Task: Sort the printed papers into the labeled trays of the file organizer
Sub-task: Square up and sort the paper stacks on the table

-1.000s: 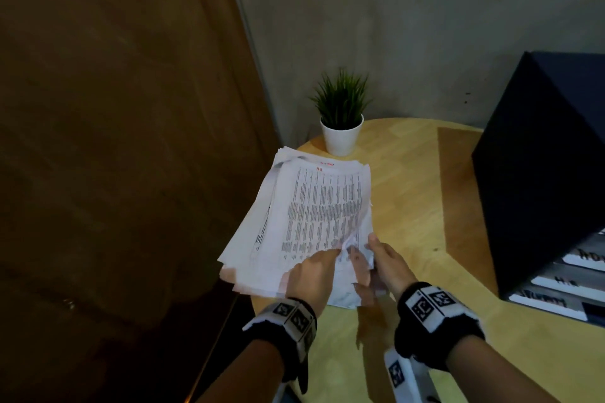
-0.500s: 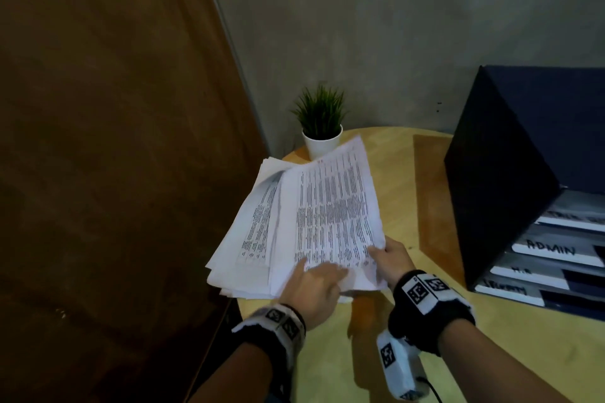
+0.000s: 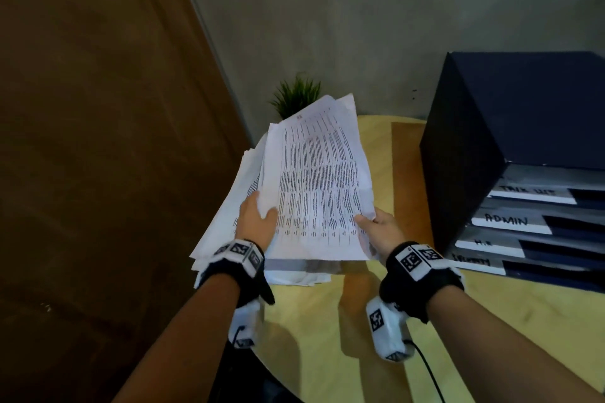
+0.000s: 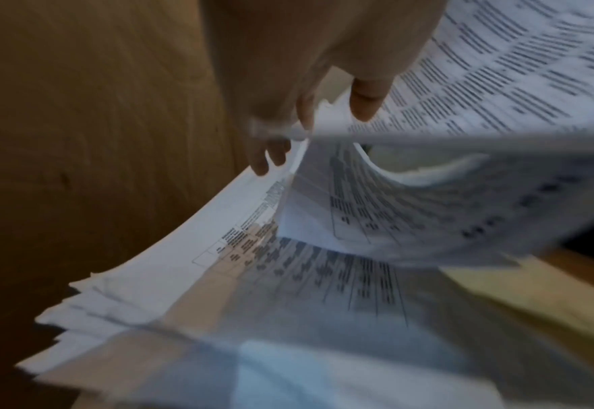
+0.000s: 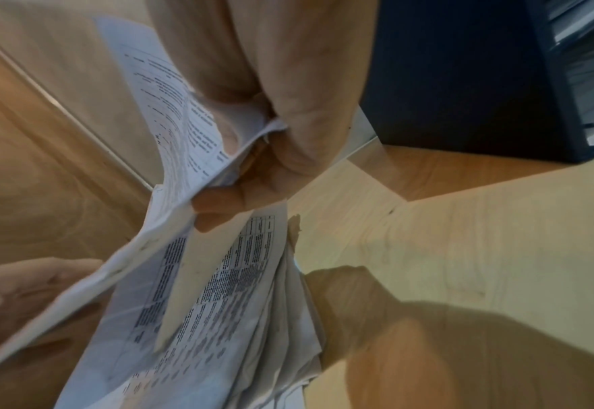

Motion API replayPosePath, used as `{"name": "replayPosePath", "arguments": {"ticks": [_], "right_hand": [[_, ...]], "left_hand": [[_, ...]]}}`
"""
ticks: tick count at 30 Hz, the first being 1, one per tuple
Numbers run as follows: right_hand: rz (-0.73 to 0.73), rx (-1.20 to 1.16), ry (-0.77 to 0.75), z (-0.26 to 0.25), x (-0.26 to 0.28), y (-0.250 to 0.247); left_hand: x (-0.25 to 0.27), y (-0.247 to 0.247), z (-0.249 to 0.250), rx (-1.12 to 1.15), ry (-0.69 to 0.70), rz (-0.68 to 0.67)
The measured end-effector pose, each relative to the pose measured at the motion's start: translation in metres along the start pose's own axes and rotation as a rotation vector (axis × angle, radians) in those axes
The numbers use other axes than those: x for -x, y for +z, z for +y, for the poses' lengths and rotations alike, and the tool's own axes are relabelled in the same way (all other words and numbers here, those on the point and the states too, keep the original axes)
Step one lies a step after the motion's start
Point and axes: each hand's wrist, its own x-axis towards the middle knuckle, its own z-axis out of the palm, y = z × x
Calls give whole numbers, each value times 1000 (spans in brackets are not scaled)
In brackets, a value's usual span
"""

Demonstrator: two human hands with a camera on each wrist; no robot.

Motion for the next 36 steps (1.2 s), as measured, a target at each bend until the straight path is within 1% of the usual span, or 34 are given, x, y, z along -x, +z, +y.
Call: {"name": "replayPosePath", "arguments": {"ticks": [3, 9, 16, 21, 23, 26, 28, 30, 32, 33, 36], "right_hand": [[-16, -69, 24, -3, 3, -7], [-50, -119, -4, -8, 21, -22], [-47, -171, -88, -17, 56, -46], [-3, -154, -191, -33, 89, -65], [0, -172, -213, -37, 103, -73], [-33, -195, -225, -42, 121, -84], [-46, -213, -235, -44, 133, -89], [-60, -240, -249, -46, 145, -93], [-62, -241, -263, -47, 153, -92], [-59, -234, -273, -48, 156, -91], [-54, -199, -306, -54, 164, -86]], "left_hand": [[-4, -10, 16, 62, -47, -36], [-5, -27, 42, 115, -21, -129], [19, -38, 64, 250, 22, -193], [37, -56, 88, 442, -7, -251], [44, -65, 103, 493, 26, -262], [59, -78, 136, 573, 121, -199], [68, -84, 157, 575, 173, -169], [75, -89, 172, 576, 166, -169], [80, -91, 179, 556, 102, -208], [83, -92, 181, 510, 87, -242], [87, -88, 180, 386, 87, -309]]}}
